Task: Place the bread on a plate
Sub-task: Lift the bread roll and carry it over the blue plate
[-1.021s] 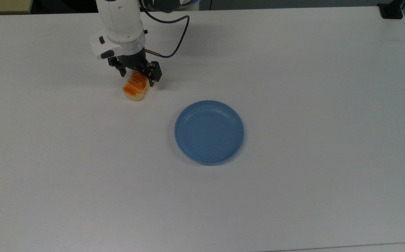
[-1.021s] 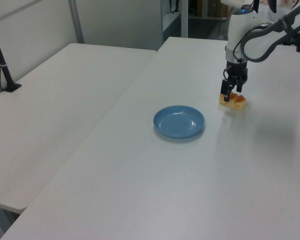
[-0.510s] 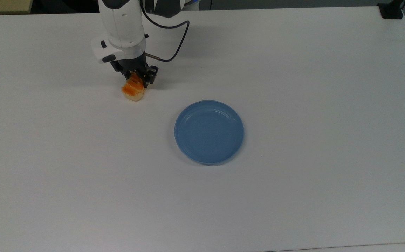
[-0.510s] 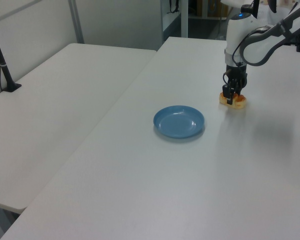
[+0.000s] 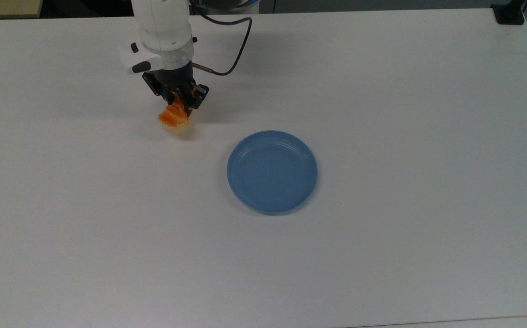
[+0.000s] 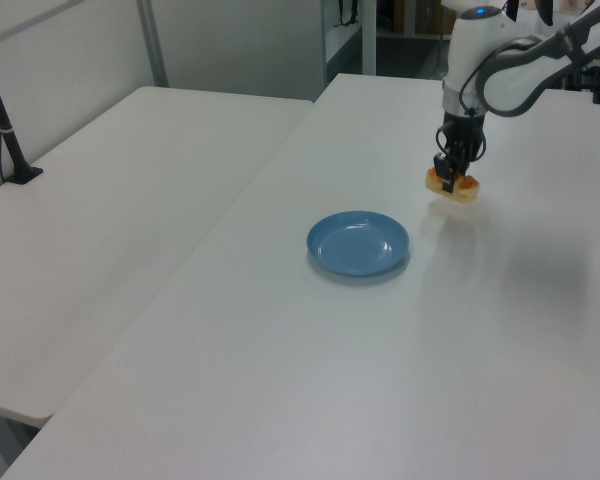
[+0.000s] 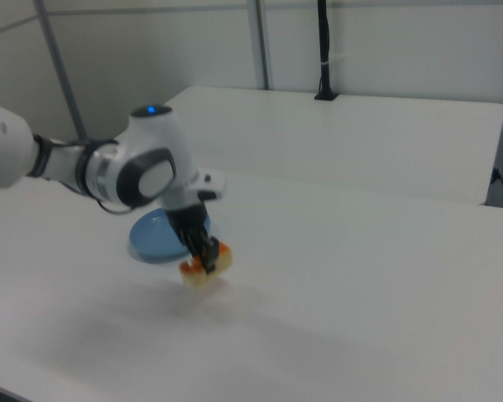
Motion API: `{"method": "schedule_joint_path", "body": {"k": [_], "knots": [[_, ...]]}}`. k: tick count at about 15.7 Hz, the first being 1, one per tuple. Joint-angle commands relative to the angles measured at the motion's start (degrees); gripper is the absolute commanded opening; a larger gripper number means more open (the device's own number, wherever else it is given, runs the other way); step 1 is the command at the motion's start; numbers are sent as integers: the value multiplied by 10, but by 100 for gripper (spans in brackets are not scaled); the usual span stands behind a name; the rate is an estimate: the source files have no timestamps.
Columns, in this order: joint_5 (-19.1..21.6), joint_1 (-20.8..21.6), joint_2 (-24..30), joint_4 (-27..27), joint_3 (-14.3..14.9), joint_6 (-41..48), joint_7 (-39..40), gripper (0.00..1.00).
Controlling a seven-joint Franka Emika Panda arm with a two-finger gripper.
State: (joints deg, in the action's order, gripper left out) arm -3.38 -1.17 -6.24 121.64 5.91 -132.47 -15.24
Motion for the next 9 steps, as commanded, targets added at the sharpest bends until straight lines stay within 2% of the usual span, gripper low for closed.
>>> {"method": "schedule_joint_path", "body": {"k": [1, 9], "knots": [[-1, 53, -2, -84, 2, 63, -52, 38], [-1, 121, -123, -212, 2, 63, -86, 37]]}}
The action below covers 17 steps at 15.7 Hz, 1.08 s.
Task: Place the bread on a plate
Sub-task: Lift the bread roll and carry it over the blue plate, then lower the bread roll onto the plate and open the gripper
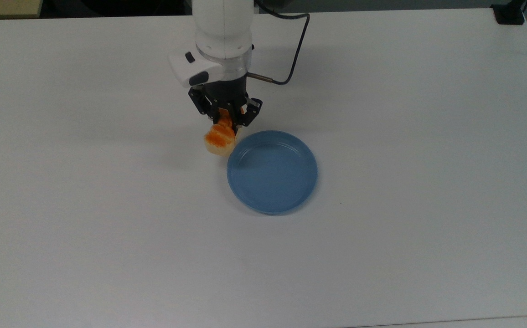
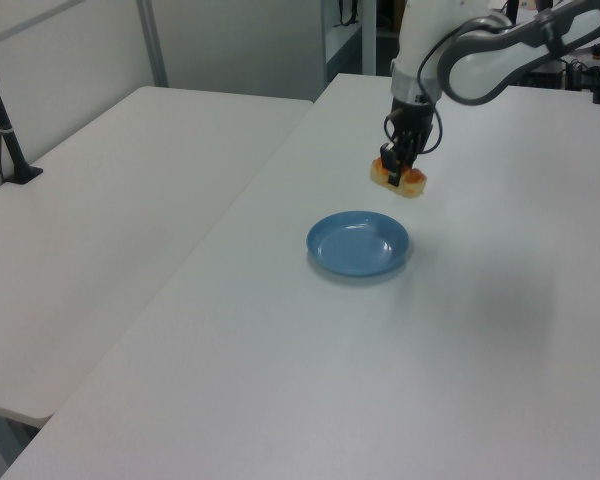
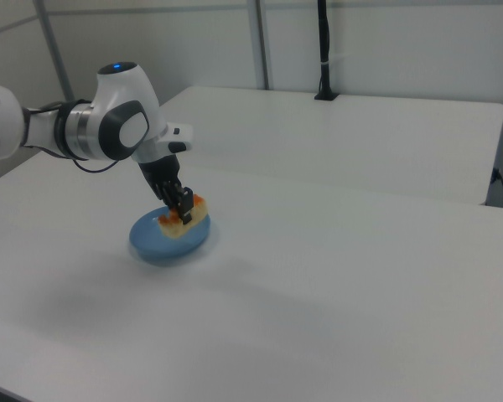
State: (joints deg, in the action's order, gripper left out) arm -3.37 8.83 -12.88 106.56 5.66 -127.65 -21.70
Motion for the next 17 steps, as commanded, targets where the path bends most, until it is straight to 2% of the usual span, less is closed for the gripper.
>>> {"method": "schedule_joint_path", "body": {"k": [1, 8, 14, 16, 17], "knots": [[-1, 26, -69, -75, 4, 15, -26, 37], [-3, 72, -112, -99, 4, 14, -69, 37], [-5, 76, -135, -107, 4, 10, -85, 38], [-8, 75, -136, -107, 3, 10, -105, 48], [-9, 76, -136, -107, 3, 10, -116, 85]]}}
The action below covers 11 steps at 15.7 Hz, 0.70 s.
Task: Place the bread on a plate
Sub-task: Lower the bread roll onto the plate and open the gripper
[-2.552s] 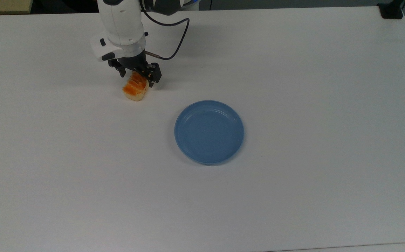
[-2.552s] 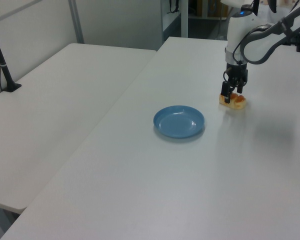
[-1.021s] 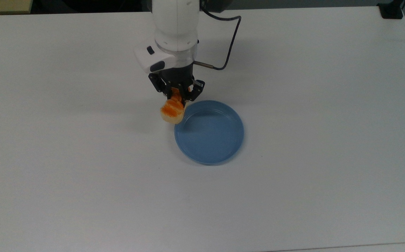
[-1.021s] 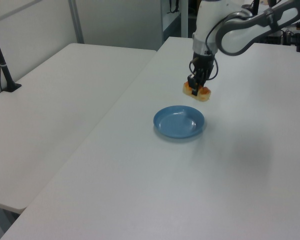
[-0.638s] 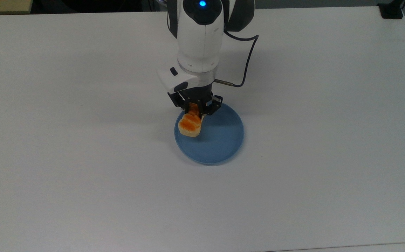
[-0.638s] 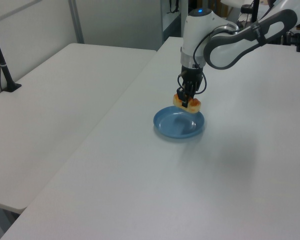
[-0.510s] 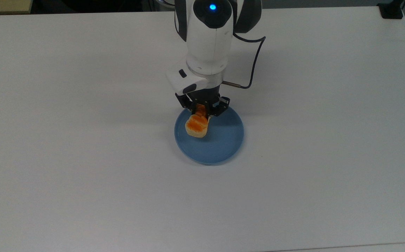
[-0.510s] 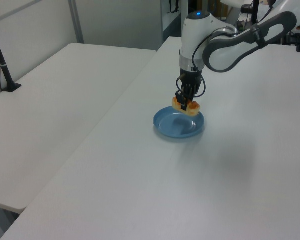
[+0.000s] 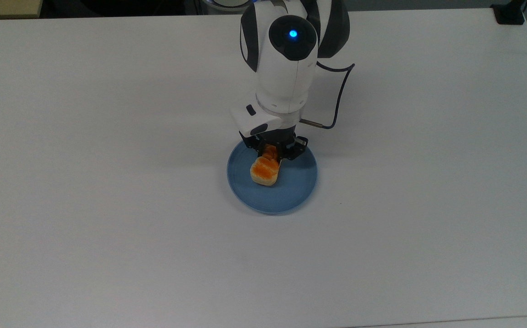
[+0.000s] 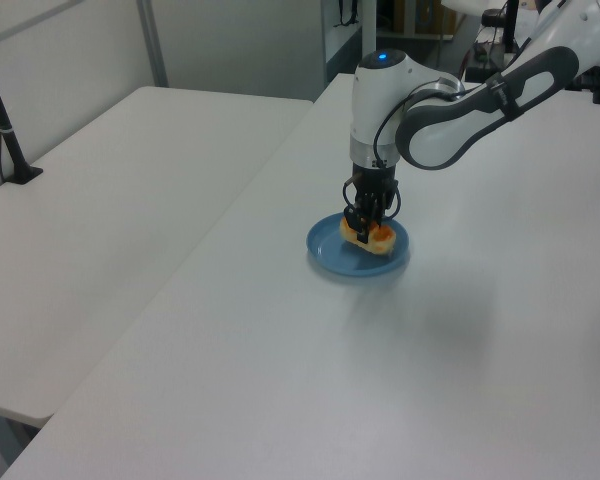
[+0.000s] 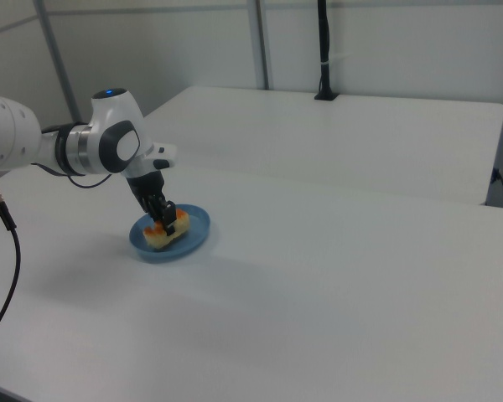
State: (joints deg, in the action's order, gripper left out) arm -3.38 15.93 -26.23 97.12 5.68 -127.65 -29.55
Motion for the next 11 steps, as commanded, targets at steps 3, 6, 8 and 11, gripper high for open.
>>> {"method": "schedule_joint_path", "body": {"k": [3, 6, 8, 11], "knots": [[-15, 6, -1, -12, -3, 10, -46, 100], [-14, 1, 21, -12, -3, 16, -44, 100], [-14, -17, 71, -12, -3, 58, -34, 100], [-13, -46, 155, -13, -2, 153, 39, 100]]}}
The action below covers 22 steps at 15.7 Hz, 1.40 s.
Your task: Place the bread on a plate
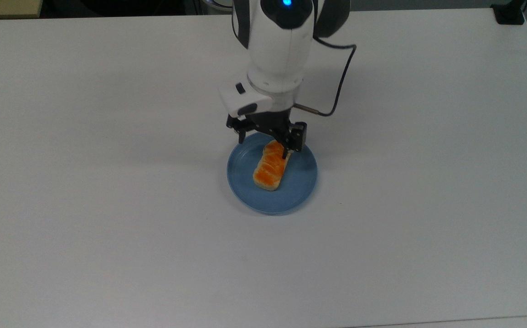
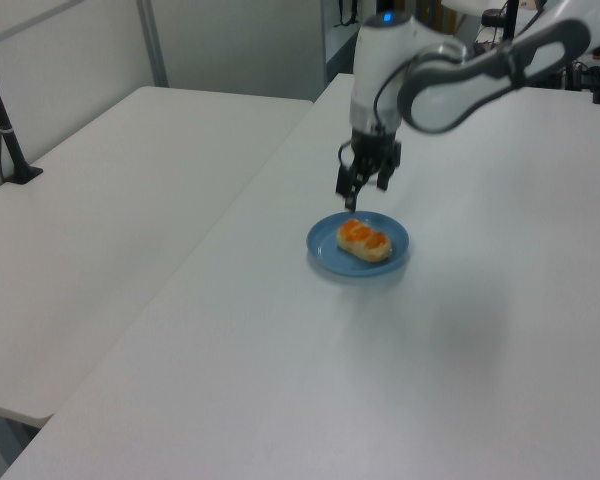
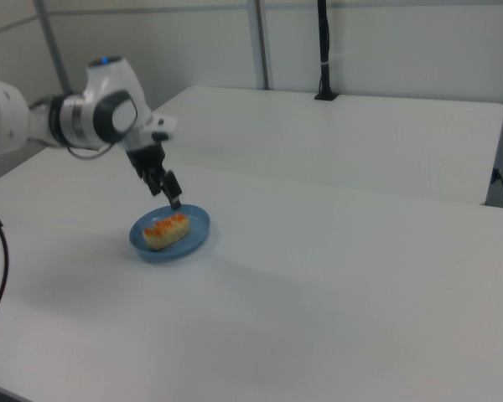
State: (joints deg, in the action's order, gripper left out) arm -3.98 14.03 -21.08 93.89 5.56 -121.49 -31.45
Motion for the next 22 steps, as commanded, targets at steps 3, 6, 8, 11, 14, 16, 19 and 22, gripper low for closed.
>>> {"method": "schedule_joint_path", "body": {"k": [3, 6, 8, 11, 14, 16, 19, 22], "knots": [[-7, -58, 178, 7, 3, 188, 154, 100], [-8, -95, 208, -44, 5, 299, 257, 100], [-9, -117, 217, -77, 6, 352, 322, 100], [-17, -139, 237, -93, 21, 405, 410, 100], [-12, -144, 247, -106, 45, 432, 462, 100], [-7, -162, 247, -121, 50, 441, 467, 100], [12, -168, 248, -122, 51, 439, 453, 100], [16, -156, 245, -103, 43, 380, 394, 100]]}}
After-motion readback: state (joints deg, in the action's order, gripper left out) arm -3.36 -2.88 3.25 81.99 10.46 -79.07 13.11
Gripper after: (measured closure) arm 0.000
